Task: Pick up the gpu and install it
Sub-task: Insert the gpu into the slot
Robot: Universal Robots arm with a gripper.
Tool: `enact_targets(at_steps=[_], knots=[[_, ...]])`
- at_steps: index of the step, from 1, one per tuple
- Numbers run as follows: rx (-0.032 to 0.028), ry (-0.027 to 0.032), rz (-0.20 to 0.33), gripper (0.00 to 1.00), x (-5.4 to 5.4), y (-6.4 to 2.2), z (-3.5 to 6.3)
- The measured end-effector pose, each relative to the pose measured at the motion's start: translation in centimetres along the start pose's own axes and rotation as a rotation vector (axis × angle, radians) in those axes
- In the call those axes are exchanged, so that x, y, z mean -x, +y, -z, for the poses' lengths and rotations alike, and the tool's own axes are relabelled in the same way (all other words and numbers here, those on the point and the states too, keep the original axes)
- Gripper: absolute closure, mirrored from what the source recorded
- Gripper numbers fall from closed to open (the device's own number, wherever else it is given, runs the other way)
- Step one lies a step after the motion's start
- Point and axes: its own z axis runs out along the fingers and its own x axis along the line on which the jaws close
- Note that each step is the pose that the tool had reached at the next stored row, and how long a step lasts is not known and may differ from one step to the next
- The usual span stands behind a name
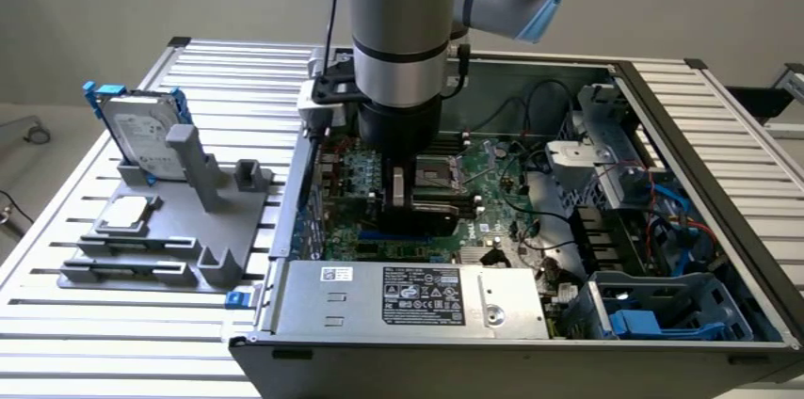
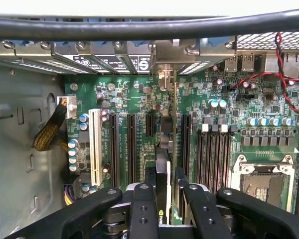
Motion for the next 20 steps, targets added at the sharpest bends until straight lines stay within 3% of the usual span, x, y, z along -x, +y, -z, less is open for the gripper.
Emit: enact_targets(at_steps=[6, 13, 20], knots=[[0.0023, -0.0003, 0.004, 0.74, 0.0, 0.0, -0.06], [0.0115, -0.0003, 0.005, 0.74, 0.0, 0.02, -0.06], [0.0157, -0.0015, 0.005, 0.74, 0.0, 0.02, -0.17]])
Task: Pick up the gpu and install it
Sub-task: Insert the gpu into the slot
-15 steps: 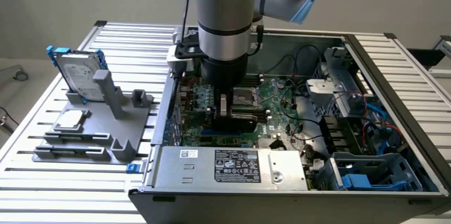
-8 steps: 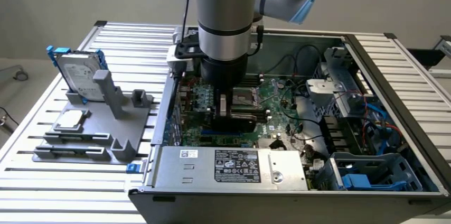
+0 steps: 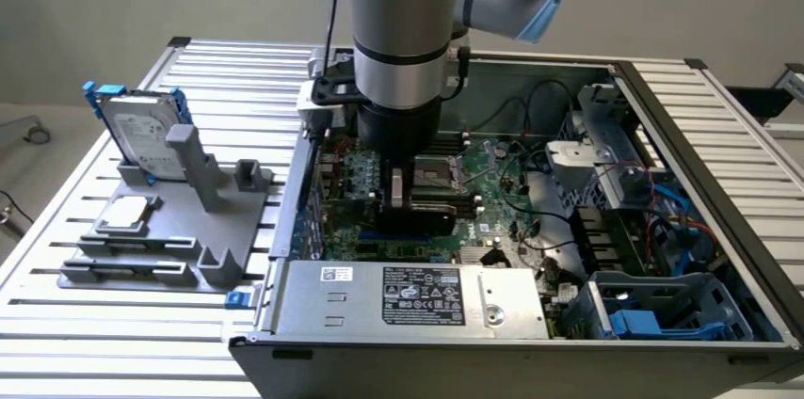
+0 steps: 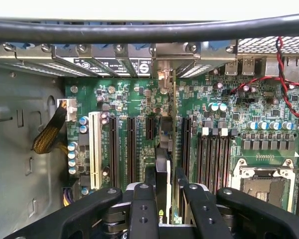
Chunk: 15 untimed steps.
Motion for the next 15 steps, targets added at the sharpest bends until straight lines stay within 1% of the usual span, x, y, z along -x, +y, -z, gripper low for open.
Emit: enact_targets(at_steps=[4, 7, 10, 12, 15], knots=[[0.0054, -0.0024, 0.0, 0.74, 0.0, -0.01, -0.07], [0.0113, -0.0051, 0.0, 0.74, 0.01, -0.01, -0.1], [0.0169, -0.0062, 0.0, 0.74, 0.0, -0.01, -0.1], [0.019, -0.0071, 0.0, 0.74, -0.01, -0.01, -0.13], [0.0198, -0.0099, 0.0, 0.74, -0.04, -0.03, -0.14]])
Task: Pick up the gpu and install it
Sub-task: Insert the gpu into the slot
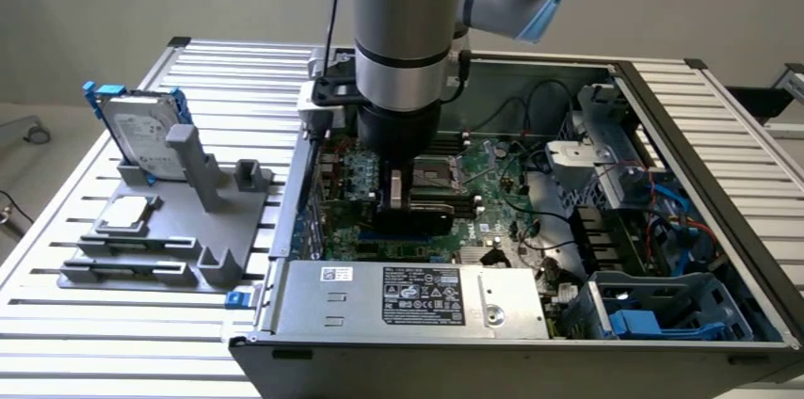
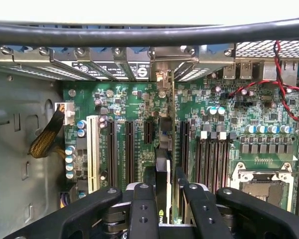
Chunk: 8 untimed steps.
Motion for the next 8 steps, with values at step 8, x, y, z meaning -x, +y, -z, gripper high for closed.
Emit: enact_targets(at_steps=[8], knots=[[0.0001, -0.0036, 0.0, 0.74, -0.13, -0.18, -0.03]])
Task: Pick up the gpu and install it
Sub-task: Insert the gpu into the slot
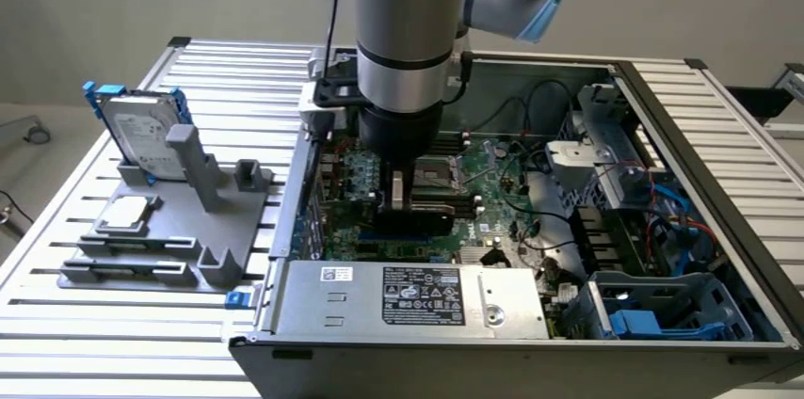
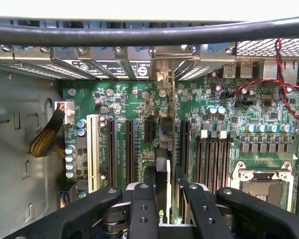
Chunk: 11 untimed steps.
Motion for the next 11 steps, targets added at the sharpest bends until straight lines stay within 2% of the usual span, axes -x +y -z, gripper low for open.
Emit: enact_targets(at_steps=[8, 11], knots=[[0.0002, -0.0107, 0.0, 0.74, -0.07, -0.02, -0.15], [0.0005, -0.0127, 0.0, 0.74, -0.12, -0.02, -0.18]])
